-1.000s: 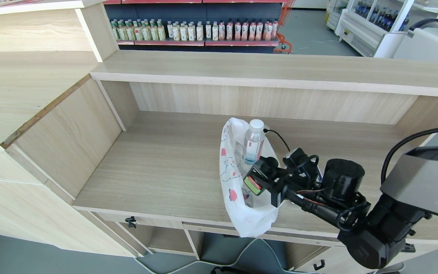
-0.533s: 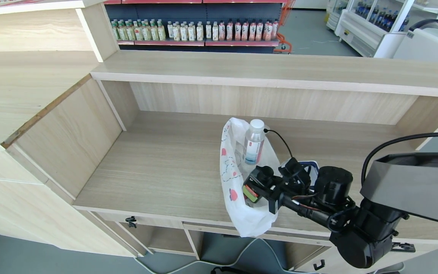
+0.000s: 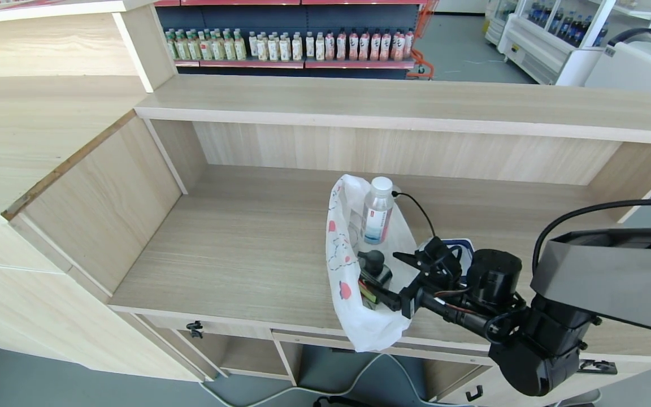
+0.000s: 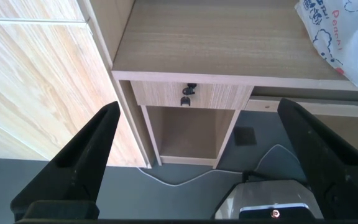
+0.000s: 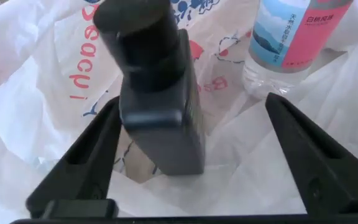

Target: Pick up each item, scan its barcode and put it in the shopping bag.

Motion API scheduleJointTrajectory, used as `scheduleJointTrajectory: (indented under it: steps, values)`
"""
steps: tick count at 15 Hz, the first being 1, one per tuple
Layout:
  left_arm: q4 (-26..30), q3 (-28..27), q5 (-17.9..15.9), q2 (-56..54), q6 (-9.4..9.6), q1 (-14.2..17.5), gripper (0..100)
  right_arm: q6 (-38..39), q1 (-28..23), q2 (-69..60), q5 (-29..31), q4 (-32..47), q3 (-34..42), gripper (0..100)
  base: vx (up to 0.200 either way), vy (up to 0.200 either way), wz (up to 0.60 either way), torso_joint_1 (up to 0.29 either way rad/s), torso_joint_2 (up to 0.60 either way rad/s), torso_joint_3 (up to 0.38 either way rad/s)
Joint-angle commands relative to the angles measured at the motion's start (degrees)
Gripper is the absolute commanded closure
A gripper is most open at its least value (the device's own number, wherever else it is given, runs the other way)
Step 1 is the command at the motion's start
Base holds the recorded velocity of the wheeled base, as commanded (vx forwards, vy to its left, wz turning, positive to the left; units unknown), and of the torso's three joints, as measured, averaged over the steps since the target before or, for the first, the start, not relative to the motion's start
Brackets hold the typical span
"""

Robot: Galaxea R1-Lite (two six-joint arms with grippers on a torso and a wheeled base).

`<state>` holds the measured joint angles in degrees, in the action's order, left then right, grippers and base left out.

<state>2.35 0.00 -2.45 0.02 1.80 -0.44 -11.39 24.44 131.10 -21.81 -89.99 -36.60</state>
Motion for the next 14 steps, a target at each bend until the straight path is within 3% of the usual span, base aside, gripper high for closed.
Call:
scheduleJointTrajectory:
  steps: [1, 4, 5, 6, 9, 11, 12, 14]
  values:
    - [0.02, 0.0, -0.01, -0.02, 0.04, 0.0, 0, 1.28, -0.1, -6.03, 0.01, -0.01, 0.65, 0, 0.0, 0.0, 0.0, 0.0, 0.0, 0.0]
    - [0.02, 0.0, -0.01, -0.02, -0.05, 0.0, 0, 5.06, -0.54, -23.08, -0.08, 4.74, 4.87, 0, 0.0, 0.0, 0.0, 0.0, 0.0, 0.0]
    - [0.02, 0.0, -0.01, -0.02, -0.05, 0.0, 0, 4.35, -2.91, -30.99, -0.34, 9.22, 10.14, 0, 0.0, 0.0, 0.0, 0.0, 0.0, 0.0]
    - [0.02, 0.0, -0.01, -0.02, -0.05, 0.0, 0, 2.07, -6.16, -42.59, -2.1, 19.59, 15.77, 0, 0.0, 0.0, 0.0, 0.0, 0.0, 0.0]
    - [0.02, 0.0, -0.01, -0.02, -0.05, 0.0, 0, 0.84, -13.37, -65.97, -1.92, 50.09, 15.85, 0, 0.0, 0.0, 0.0, 0.0, 0.0, 0.0]
    - [0.02, 0.0, -0.01, -0.02, -0.05, 0.0, 0, 6.11, -16.88, -78.01, -1.83, 60.02, 17.26, 0, 0.0, 0.0, 0.0, 0.0, 0.0, 0.0]
    - [0.02, 0.0, -0.01, -0.02, -0.05, 0.0, 0, 9.54, -17.24, -84.25, 0.8, 62.74, 20.07, 0, 0.0, 0.0, 0.0, 0.0, 0.0, 0.0]
    - [0.02, 0.0, -0.01, -0.02, 0.04, 0.0, 0, 9.36, -17.06, -92.87, 11.17, 63.27, 26.93, 0, 0.0, 0.0, 0.0, 0.0, 0.0, 0.0]
